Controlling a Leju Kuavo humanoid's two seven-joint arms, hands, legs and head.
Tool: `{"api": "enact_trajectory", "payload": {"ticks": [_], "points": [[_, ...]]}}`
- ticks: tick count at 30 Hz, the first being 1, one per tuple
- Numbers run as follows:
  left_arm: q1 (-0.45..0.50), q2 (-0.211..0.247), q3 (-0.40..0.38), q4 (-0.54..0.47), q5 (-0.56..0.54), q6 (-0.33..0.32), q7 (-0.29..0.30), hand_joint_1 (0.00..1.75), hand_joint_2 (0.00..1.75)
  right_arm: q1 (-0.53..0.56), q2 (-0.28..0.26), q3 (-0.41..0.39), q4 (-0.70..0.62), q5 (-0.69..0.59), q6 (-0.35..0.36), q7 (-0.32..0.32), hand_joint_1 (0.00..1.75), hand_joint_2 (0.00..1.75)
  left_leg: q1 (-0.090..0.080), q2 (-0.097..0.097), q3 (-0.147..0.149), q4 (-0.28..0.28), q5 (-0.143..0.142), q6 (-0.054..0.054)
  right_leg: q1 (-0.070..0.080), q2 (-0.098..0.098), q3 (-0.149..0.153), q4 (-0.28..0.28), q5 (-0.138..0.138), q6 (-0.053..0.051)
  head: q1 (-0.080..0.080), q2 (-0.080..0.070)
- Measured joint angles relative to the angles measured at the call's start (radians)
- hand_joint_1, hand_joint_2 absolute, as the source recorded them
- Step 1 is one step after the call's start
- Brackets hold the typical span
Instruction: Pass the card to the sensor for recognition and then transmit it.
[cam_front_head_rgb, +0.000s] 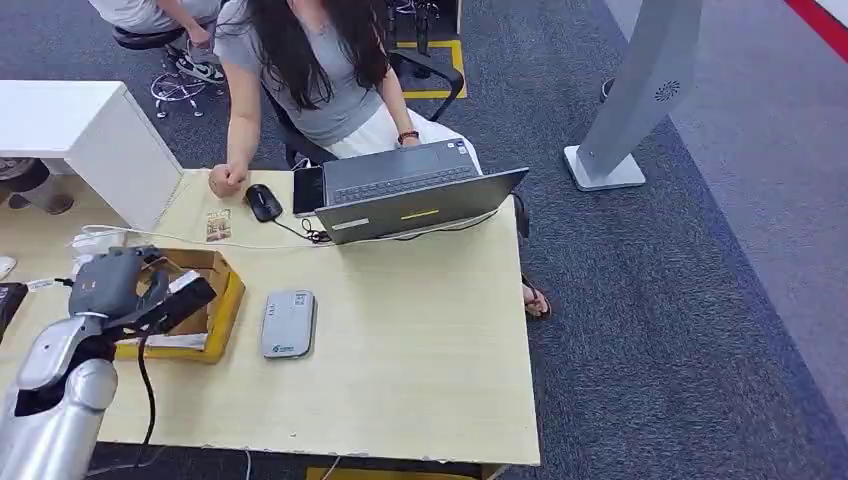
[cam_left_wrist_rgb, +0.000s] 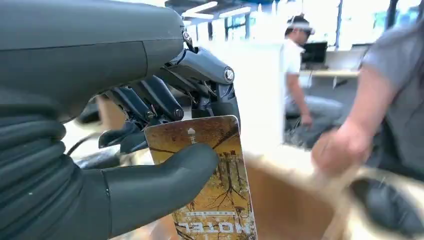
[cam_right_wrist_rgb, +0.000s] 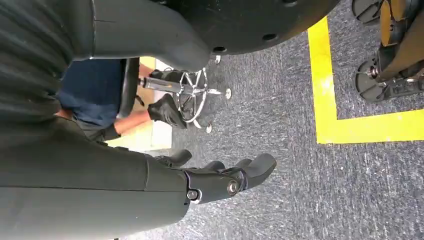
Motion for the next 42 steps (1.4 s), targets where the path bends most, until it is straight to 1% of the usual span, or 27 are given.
{"api": "enact_trajectory", "payload": {"ticks": [5,7,9,14,29,32,34,36,37,38,39,41,42], "points": [[-0.242,-0.002,-0.053,0.089,0.008,-0.023,0.023,1.75,1.75,-0.006,-0.002,0.018,0.000,0.011,0.005,-0.004,0.00,1.75,0.000,0.001,-0.001,0.000,0.001,0.000,0.000,0.000,0.000,0.000,0.003,0.000,0.000,0.000],[-0.309,-0.002,-0.072,0.119,0.008,-0.023,0.030,1.75,1.75,-0.006,-0.003,0.021,0.000,0.012,0.007,-0.006,0.00,1.75,0.000,0.002,-0.001,0.000,0.001,0.000,0.000,0.001,0.000,0.000,0.003,0.000,0.000,0.000],[-0.351,-0.002,-0.087,0.142,0.007,-0.023,0.033,1.75,1.75,-0.006,-0.003,0.023,0.000,0.012,0.009,-0.009,0.00,1.75,-0.001,0.002,-0.001,0.000,0.001,0.000,0.000,0.002,-0.001,0.000,0.003,0.000,0.000,0.000],[-0.383,-0.003,-0.103,0.169,0.008,-0.020,0.034,1.75,1.75,-0.006,-0.004,0.027,0.000,0.012,0.009,-0.011,0.00,1.75,0.000,0.002,-0.001,0.000,0.001,0.000,0.000,0.002,-0.002,0.000,0.003,0.000,0.000,0.000],[-0.403,-0.008,-0.119,0.202,0.008,-0.018,0.038,1.75,1.75,-0.006,-0.005,0.034,0.000,0.015,0.013,-0.011,0.00,1.75,0.000,0.002,-0.001,0.000,0.001,0.000,0.000,0.002,-0.002,0.000,0.003,0.000,0.000,0.000],[-0.467,-0.015,-0.125,0.237,-0.022,0.008,0.076,1.75,1.75,-0.007,-0.007,0.042,0.000,0.028,0.015,-0.011,0.00,1.75,0.000,0.002,-0.002,0.000,0.002,0.000,0.000,0.002,-0.003,0.000,0.003,0.000,0.000,0.000],[-0.543,-0.020,-0.132,0.290,-0.060,0.046,0.099,1.75,1.75,-0.008,-0.008,0.048,0.000,0.038,0.018,-0.011,0.00,1.75,0.000,0.002,-0.003,0.001,0.002,0.000,0.000,0.002,-0.003,0.000,0.003,0.000,0.000,0.000],[-0.619,-0.027,-0.142,0.363,-0.117,0.082,0.125,1.75,1.75,-0.009,-0.010,0.057,0.000,0.050,0.020,-0.011,0.00,1.75,0.000,0.002,-0.003,0.001,0.002,0.000,0.000,0.002,-0.003,0.000,0.003,0.000,0.000,0.000],[-0.659,-0.032,-0.149,0.401,-0.143,0.096,0.133,0.00,1.75,-0.010,-0.010,0.063,0.000,0.051,0.020,-0.011,0.00,1.75,0.000,0.003,-0.003,0.001,0.002,0.000,0.000,0.002,-0.003,0.000,0.003,0.000,0.000,0.000],[-0.690,-0.037,-0.151,0.434,-0.158,0.103,0.141,0.00,1.75,-0.011,-0.010,0.067,0.000,0.052,0.023,-0.011,0.00,1.75,0.000,0.003,-0.003,0.001,0.002,0.000,0.000,0.002,-0.003,0.000,0.003,0.000,0.000,0.000],[-0.737,-0.046,-0.154,0.495,-0.170,0.117,0.150,0.00,1.75,-0.013,-0.010,0.071,0.000,0.054,0.026,-0.011,0.00,1.75,0.000,0.003,-0.003,0.001,0.002,0.000,0.000,0.002,-0.003,0.000,0.003,0.000,0.000,0.000],[-0.782,-0.053,-0.154,0.547,-0.180,0.137,0.163,0.00,1.75,-0.015,-0.011,0.074,0.000,0.053,0.027,-0.011,0.00,1.75,-0.001,0.003,-0.003,0.000,0.002,0.000,0.000,0.003,-0.003,0.001,0.003,0.000,-0.001,0.000],[-0.801,-0.054,-0.154,0.583,-0.188,0.147,0.172,0.00,0.00,-0.015,-0.011,0.075,0.000,0.051,0.027,-0.011,0.00,1.75,-0.001,0.004,-0.003,0.000,0.002,0.000,0.000,0.003,-0.003,0.001,0.003,0.000,0.000,0.000]]}}
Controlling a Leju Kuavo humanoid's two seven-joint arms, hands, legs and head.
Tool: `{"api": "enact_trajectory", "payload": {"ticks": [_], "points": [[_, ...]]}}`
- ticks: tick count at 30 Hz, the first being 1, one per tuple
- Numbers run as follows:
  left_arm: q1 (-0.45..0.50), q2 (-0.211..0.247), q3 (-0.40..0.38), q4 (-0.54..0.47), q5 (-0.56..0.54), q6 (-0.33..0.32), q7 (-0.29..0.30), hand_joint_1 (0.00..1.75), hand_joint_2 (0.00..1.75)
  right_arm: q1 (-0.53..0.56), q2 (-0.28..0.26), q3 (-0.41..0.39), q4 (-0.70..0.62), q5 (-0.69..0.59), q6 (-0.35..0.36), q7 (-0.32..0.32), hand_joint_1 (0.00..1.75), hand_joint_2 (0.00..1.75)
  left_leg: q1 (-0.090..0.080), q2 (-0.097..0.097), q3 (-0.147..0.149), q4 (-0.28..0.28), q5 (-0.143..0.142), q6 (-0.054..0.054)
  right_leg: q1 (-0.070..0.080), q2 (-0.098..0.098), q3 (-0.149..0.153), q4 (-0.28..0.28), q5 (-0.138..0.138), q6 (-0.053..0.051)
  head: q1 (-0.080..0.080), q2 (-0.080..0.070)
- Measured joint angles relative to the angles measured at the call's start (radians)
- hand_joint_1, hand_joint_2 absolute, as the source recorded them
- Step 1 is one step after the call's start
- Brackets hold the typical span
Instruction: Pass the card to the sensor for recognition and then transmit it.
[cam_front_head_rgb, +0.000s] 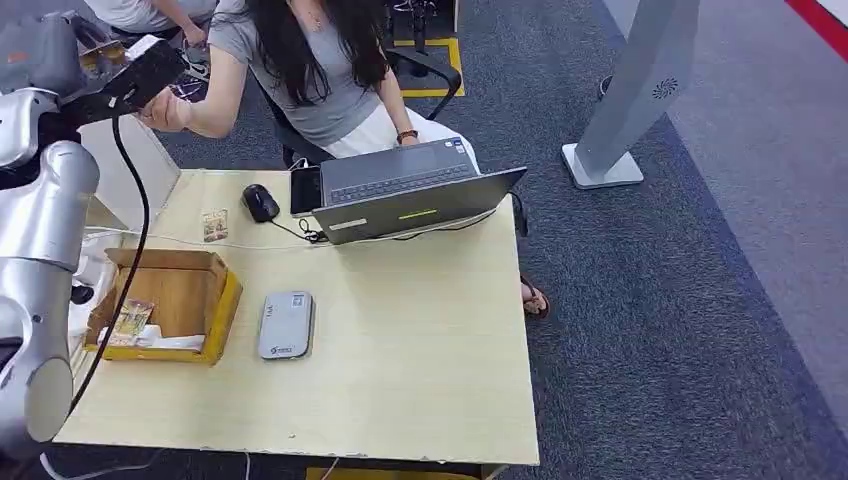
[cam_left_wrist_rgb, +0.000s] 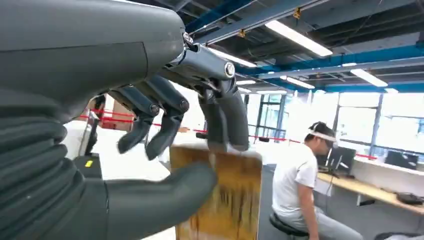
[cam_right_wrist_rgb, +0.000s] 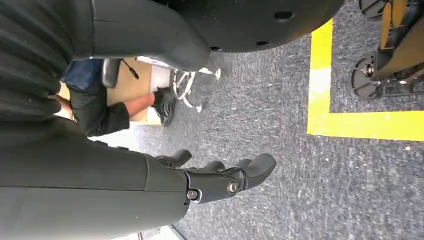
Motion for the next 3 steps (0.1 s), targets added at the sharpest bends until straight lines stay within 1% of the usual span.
{"api": "enact_trajectory", "payload": {"ticks": [2,3], "points": [[-0.011,0.001,0.000,0.048,-0.006,0.019,0.002,0.00,0.00,-0.001,0.000,0.004,0.000,-0.002,-0.001,0.000,0.00,1.75,0.000,0.000,0.000,0.000,0.000,0.000,0.000,0.000,0.000,0.000,0.000,0.000,0.000,0.000],[-0.011,0.002,0.000,0.064,-0.005,0.032,-0.007,0.00,0.00,-0.001,0.000,0.005,0.000,-0.003,-0.002,0.000,0.00,1.75,0.000,0.000,0.000,0.000,0.000,0.000,0.000,0.000,0.000,0.000,0.000,0.000,0.000,0.000]]}}
